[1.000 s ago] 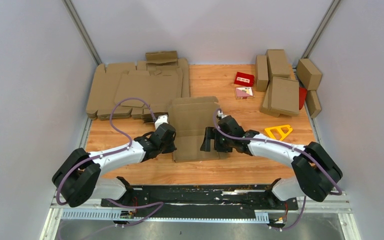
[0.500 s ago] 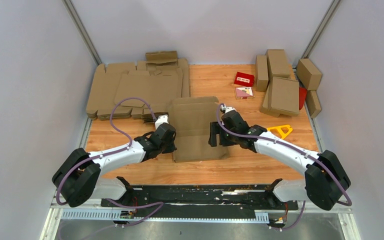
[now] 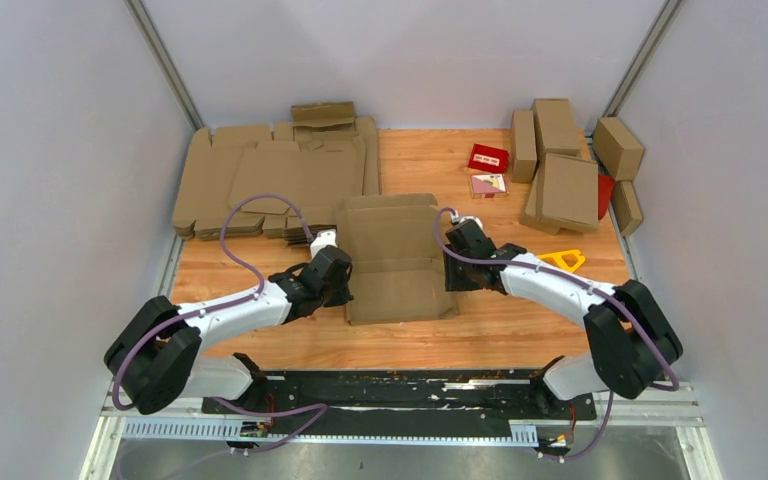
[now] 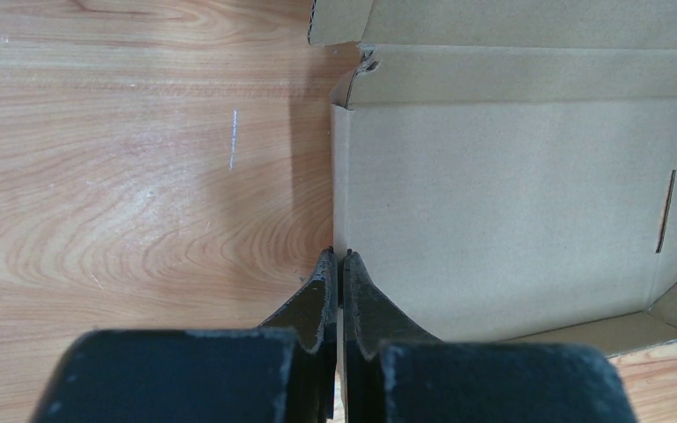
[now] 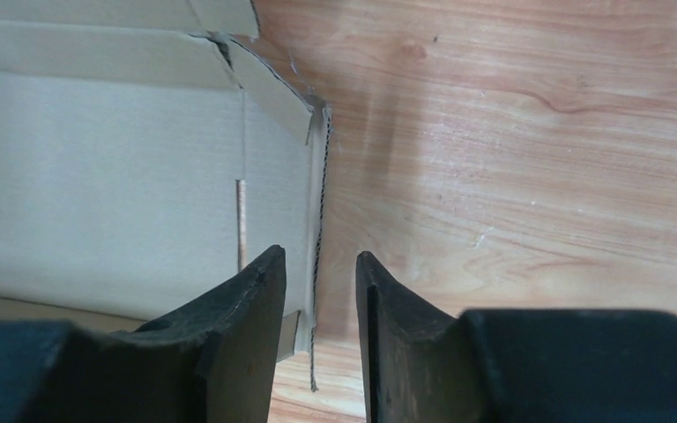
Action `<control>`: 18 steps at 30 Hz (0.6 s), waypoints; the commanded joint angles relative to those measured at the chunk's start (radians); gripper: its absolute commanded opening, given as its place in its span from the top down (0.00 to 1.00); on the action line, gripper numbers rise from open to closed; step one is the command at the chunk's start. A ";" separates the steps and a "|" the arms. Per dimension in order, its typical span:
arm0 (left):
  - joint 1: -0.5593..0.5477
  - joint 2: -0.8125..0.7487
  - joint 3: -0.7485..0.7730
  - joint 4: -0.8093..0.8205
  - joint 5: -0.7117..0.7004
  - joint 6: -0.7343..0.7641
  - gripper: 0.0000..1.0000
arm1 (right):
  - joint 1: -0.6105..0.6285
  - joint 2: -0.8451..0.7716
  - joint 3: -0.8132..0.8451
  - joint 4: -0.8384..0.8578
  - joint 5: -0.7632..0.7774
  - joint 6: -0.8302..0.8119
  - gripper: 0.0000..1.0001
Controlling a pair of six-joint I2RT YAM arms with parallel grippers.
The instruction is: Fold the paper box
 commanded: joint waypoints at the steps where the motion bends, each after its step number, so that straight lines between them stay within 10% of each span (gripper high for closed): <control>1: -0.003 -0.007 0.033 -0.004 -0.021 0.015 1.00 | -0.001 0.043 0.013 0.021 0.026 -0.018 0.68; 7: -0.003 -0.001 0.034 0.001 -0.015 0.012 1.00 | 0.000 0.018 0.005 0.041 -0.044 -0.015 1.00; 18: -0.005 -0.004 0.033 0.005 -0.010 0.008 1.00 | 0.001 -0.079 0.012 0.023 -0.161 -0.003 1.00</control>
